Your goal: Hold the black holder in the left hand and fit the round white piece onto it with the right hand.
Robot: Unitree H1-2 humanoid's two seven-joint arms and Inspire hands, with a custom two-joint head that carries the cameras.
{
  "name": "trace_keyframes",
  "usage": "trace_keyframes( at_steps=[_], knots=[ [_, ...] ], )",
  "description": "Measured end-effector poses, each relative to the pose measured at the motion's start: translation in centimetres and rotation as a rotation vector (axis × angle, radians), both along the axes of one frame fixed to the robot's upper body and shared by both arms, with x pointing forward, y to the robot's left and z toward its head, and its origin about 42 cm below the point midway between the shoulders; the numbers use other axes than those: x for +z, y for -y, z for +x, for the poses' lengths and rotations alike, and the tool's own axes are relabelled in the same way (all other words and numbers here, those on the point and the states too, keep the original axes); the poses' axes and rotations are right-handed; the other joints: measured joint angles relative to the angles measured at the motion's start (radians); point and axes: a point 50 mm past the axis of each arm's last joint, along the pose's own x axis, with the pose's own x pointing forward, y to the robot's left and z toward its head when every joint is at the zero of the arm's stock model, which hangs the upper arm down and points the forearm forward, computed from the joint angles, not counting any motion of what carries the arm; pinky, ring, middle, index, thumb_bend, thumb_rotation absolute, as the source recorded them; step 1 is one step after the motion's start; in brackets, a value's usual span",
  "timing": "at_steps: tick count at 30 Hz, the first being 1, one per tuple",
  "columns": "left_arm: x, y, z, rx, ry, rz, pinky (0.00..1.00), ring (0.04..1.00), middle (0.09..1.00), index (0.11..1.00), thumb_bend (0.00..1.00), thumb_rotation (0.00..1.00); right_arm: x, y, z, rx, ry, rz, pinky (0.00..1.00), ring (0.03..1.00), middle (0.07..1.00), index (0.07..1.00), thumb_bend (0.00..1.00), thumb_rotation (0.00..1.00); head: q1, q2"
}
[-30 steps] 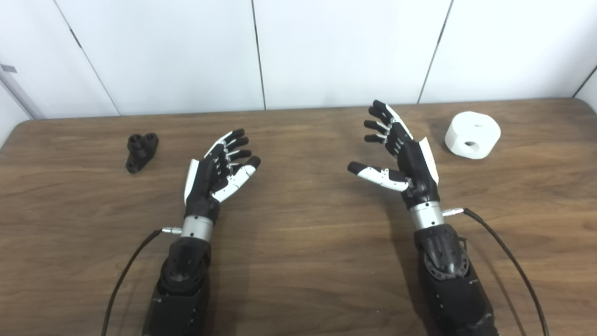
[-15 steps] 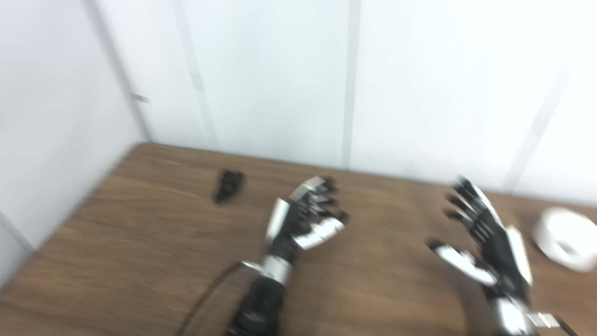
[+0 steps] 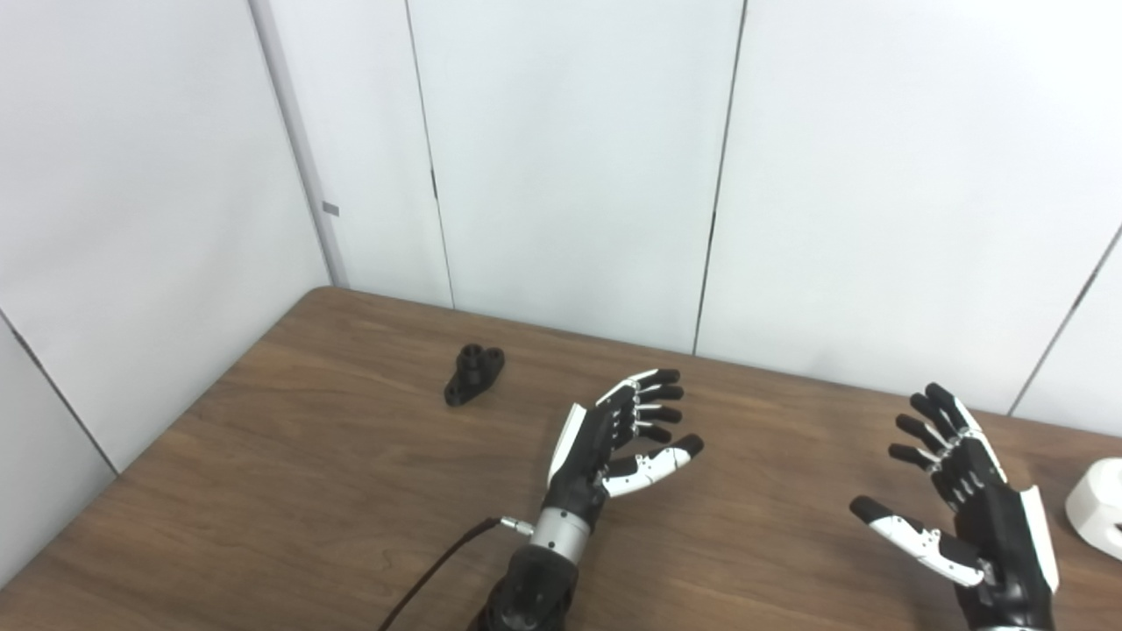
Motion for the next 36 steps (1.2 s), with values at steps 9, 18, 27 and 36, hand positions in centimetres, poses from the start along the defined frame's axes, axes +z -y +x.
trace_keyframes(
  at_steps=[9,18,27,36],
  knots=[
    [1.5,-3.8,0.0,0.003,0.017,0.185,0.53,0.626,0.663,0.671,0.62,0.09,0.2,0.8,0.0,-0.001,0.003,-0.006,0.76,0.842,0.899,0.902,0.6,0.23,0.009,0.002],
    [2.7,-5.8,0.1,-0.014,0.037,0.261,0.6,0.687,0.704,0.707,0.67,0.0,0.2,1.0,0.0,0.004,0.0,-0.007,0.77,0.846,0.902,0.903,0.59,0.19,0.014,0.003],
    [4.6,-8.1,0.4,0.146,0.115,0.395,0.62,0.704,0.737,0.739,0.7,0.07,0.3,1.1,0.2,0.014,0.0,-0.004,0.75,0.836,0.905,0.905,0.59,0.21,0.028,0.0],
    [5.6,-9.8,0.5,0.347,0.187,0.411,0.63,0.73,0.758,0.753,0.67,0.01,0.2,1.4,0.4,0.009,-0.005,-0.011,0.74,0.832,0.905,0.917,0.58,0.2,0.035,0.0]
  ],
)
